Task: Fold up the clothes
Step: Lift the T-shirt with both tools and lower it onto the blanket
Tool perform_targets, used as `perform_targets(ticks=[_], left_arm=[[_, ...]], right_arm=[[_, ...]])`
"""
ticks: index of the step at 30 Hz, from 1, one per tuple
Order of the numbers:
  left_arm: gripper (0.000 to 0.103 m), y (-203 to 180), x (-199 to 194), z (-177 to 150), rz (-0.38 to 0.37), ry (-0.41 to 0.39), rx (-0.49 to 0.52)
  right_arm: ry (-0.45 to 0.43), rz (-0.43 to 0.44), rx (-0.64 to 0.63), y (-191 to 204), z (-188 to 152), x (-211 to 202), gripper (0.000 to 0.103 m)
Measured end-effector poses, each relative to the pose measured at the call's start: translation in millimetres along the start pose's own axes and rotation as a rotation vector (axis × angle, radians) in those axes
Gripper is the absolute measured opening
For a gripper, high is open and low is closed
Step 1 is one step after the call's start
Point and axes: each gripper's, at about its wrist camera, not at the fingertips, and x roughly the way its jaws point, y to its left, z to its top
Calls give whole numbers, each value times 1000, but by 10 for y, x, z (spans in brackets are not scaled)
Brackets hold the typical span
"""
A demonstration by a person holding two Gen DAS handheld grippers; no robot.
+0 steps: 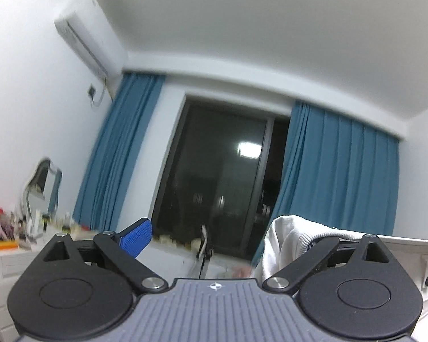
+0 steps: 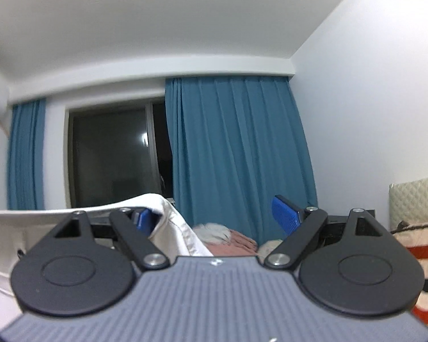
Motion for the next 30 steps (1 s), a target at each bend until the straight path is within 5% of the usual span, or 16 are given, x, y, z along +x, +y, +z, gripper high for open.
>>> perform_targets(ticks=[8,14,22,26,30], left_arm=[[100,156,1829,-1642,14,197,27],[100,100,3304,-3258,58,306,116],[97,439,4882,-5666,16,707,202],[96,371,5103,-5873,-80,835,334],[97,265,5278,-5956,-181,946,470]], right_arm=[[203,-43,-126,195,-1396,1384,84],[315,-123,-149,402,-2952,2743,83],[617,-132,-207,475,-5294,3934,83],[805,-50,-282,569,-6039,4249,83],[941,105,-362,761,-6192,4320,83]])
